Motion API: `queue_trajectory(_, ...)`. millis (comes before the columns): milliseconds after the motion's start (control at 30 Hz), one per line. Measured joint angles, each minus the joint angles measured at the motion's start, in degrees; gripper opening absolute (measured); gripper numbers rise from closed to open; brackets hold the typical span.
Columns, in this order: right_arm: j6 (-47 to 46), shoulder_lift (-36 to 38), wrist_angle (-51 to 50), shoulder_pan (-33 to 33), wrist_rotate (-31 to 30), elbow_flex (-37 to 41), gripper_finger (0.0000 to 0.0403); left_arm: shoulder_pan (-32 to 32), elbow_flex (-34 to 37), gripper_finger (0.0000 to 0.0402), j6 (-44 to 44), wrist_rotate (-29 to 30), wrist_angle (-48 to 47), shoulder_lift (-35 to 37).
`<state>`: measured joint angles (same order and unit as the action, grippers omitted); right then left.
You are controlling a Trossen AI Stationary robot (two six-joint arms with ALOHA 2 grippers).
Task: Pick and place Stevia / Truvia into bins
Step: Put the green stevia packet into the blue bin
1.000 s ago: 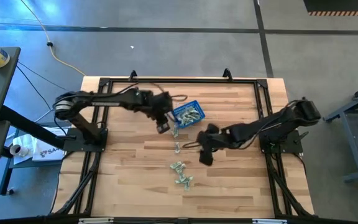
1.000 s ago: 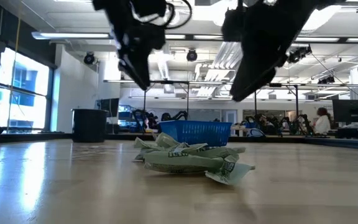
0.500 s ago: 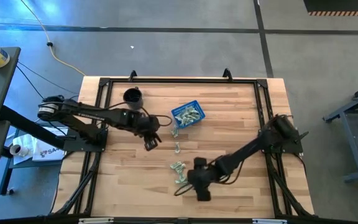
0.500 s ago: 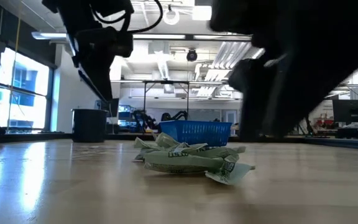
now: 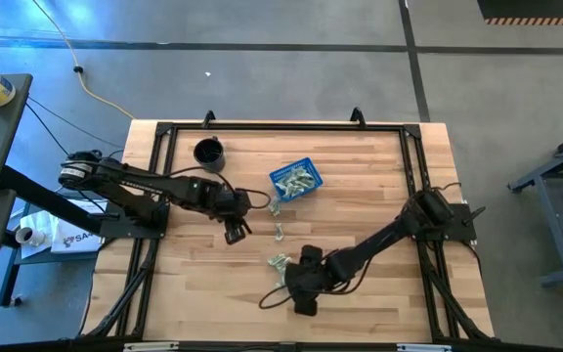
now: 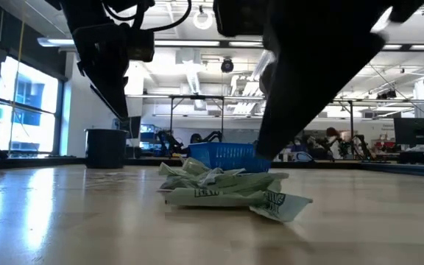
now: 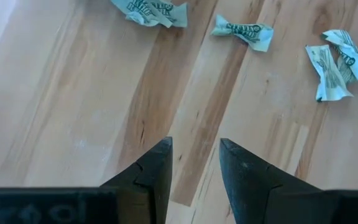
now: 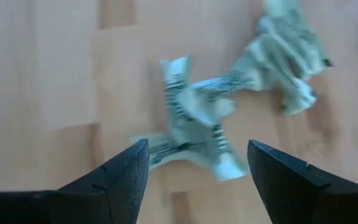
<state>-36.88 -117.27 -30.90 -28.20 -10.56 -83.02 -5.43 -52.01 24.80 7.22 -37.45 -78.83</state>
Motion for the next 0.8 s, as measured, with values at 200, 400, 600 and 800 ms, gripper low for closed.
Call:
queue_trajectory(200,-1.44,-0.07,0.61,2.79,1.57,2.4,0.0243,0.07,0.0,0.0166,-0.55,0.76,-0.23,0.0)
queue_trajectory(400,1.18,-0.17,1.15,3.97,3.49,2.61,0.0195,0.09,0.0,0.0166,-1.44,1.39,-0.44,0.0)
queue_trajectory(600,2.52,-1.7,1.65,3.71,5.79,2.61,0.0138,0.15,-0.02,0.0166,-2.49,3.57,-0.65,0.0)
queue_trajectory(800,2.37,-1.57,1.07,5.06,9.86,2.61,0.0077,0.17,-0.04,0.0166,-2.65,4.55,-0.55,0.0)
